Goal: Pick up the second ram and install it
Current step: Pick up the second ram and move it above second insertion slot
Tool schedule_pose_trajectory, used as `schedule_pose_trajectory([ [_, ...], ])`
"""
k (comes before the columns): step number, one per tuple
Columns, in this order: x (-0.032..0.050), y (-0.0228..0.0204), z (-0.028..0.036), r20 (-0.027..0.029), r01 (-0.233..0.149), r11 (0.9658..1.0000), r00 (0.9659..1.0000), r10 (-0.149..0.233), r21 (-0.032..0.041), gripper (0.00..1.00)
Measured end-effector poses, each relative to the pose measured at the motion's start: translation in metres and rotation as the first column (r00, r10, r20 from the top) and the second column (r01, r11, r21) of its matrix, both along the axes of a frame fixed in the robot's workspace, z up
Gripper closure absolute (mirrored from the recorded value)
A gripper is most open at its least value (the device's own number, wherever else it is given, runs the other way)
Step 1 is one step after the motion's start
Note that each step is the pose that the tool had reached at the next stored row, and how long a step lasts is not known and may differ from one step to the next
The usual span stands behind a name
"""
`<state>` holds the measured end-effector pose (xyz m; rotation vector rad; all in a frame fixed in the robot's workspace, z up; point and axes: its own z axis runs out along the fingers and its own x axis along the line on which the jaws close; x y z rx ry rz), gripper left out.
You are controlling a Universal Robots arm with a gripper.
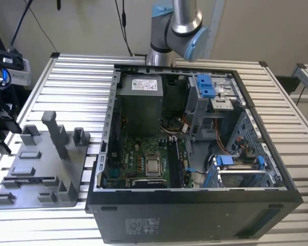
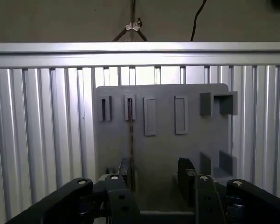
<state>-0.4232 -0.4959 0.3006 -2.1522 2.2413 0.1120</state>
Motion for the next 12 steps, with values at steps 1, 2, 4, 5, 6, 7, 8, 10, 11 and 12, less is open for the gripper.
schedule_pose_trajectory([
  [1,0.0,0.0,-0.0018,0.0,0.0,1.0,1.0,0.0,0.0,0.46],
  [2,-0.0001,0.0,-0.0036,0.0,0.0,1.0,1.0,0.0,0.0,0.46],
  [4,-0.0005,0.0,-0.0065,0.0002,-0.003,1.0,1.0,0.003,0.0001,0.46],
  [5,-0.0008,0.0,-0.0078,0.0004,-0.009,1.0,1.0,0.009,0.0,0.46],
  [6,-0.0011,0.0,-0.0091,0.0005,-0.02,0.9998,0.9998,0.02,0.0,0.46],
  [7,-0.0012,0.0,-0.0106,0.0007,-0.035,0.9994,0.9994,0.035,0.0001,0.46],
  [8,-0.0013,0.0,-0.0118,0.0005,-0.053,0.9986,0.9986,0.053,0.0,0.46],
  [10,-0.0013,0.0,-0.0143,0.0006,-0.087,0.9962,0.9962,0.087,0.0,0.46],
  [11,-0.0013,0.0001,-0.0157,0.0006,-0.102,0.9948,0.9948,0.102,0.0,0.46],
  [12,-0.0013,0.0001,-0.0172,0.0006,-0.116,0.9932,0.9932,0.116,0.0,0.46],
])
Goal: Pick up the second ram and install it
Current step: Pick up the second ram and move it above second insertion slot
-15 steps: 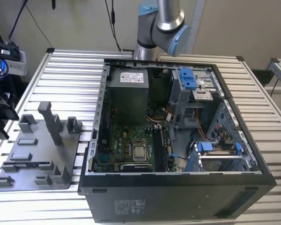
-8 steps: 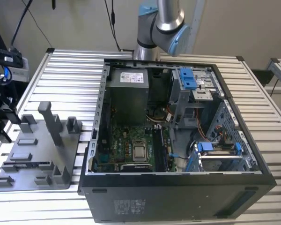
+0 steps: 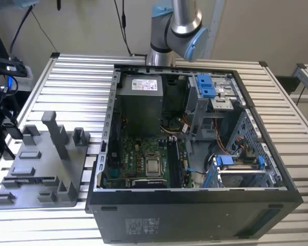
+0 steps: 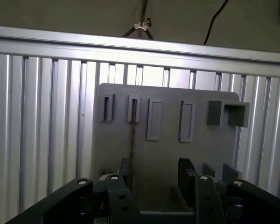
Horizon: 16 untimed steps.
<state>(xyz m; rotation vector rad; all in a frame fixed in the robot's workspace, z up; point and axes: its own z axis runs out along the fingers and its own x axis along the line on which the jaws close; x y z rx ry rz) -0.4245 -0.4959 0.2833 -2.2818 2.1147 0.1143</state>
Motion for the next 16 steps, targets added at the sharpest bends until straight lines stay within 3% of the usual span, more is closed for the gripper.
schedule_pose_trajectory([
  [6,0.0,-0.0001,-0.0068,-0.0001,-0.041,0.9991,0.9991,0.041,0.0,0.46],
  [16,0.0001,-0.0001,-0.0228,0.0,-0.046,0.9989,0.9989,0.046,0.0002,0.46],
])
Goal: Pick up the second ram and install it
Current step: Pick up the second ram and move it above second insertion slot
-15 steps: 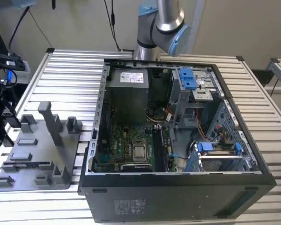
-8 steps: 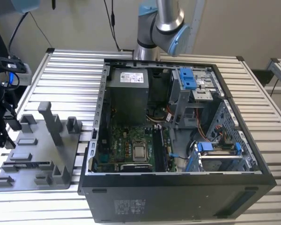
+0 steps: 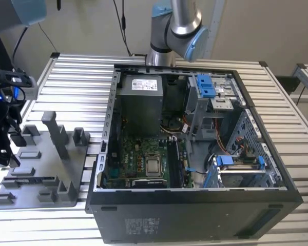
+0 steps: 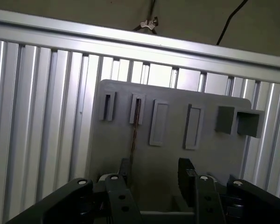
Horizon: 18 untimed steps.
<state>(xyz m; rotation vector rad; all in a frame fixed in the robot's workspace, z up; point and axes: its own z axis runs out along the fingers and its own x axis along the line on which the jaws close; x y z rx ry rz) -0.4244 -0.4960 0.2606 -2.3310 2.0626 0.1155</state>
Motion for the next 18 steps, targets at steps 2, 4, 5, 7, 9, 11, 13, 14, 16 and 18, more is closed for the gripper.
schedule_pose_trajectory([
  [2,0.0001,0.0,-0.0028,0.0,0.0,1.0,1.0,0.0,0.0,0.46],
  [4,0.0001,0.0,-0.0053,0.0,-0.001,1.0,1.0,0.001,0.0,0.46],
  [5,0.0002,0.0,-0.0066,0.0,-0.001,1.0,1.0,0.001,-0.0001,0.46],
  [7,0.0002,0.0,-0.0094,-0.0001,-0.001,1.0,1.0,0.001,-0.0001,0.46],
  [9,0.0002,0.0,-0.0131,0.0001,-0.002,1.0,1.0,0.002,0.0001,0.46],
  [11,0.0002,0.0,-0.0166,-0.0001,-0.002,1.0,1.0,0.002,0.0,0.46],
  [13,0.0002,-0.0004,-0.0203,-0.0001,-0.002,1.0,1.0,0.002,-0.0001,0.46],
  [14,0.0001,-0.0007,-0.022,-0.0001,-0.002,1.0,1.0,0.002,-0.0001,0.46],
  [16,0.0002,-0.0016,-0.0256,-0.0001,-0.001,1.0,1.0,0.001,-0.0001,0.46],
  [18,0.0002,-0.0033,-0.0291,-0.0002,0.0,1.0,1.0,0.0,-0.0001,0.46],
])
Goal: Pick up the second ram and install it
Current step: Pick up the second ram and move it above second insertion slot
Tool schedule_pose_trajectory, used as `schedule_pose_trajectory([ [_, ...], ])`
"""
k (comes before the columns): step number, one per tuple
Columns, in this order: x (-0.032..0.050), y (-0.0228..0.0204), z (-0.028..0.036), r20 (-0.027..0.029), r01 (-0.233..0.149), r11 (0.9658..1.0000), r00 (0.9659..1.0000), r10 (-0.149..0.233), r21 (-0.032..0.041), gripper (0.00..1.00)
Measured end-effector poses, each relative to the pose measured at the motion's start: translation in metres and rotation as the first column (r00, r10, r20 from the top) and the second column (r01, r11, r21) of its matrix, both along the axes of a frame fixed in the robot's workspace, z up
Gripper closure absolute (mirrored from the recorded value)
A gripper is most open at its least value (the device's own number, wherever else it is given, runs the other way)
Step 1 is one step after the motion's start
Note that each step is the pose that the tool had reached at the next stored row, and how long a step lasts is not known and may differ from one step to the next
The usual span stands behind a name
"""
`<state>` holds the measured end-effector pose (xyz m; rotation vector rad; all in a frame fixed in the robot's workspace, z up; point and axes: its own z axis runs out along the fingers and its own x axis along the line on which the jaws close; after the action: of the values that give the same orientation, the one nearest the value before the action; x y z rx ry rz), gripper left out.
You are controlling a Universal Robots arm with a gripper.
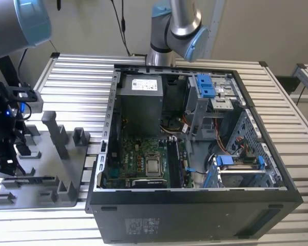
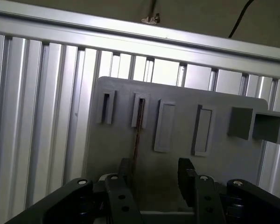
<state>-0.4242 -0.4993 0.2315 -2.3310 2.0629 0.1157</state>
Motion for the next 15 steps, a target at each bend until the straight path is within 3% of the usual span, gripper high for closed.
schedule_pose_trajectory([
  [8,0.0001,-0.0083,-0.01,0.0002,0.01,1.0,1.0,-0.01,0.0001,0.46],
  [15,0.0,-0.0086,-0.0182,0.0003,0.03,0.9996,0.9996,-0.03,0.0001,0.46],
])
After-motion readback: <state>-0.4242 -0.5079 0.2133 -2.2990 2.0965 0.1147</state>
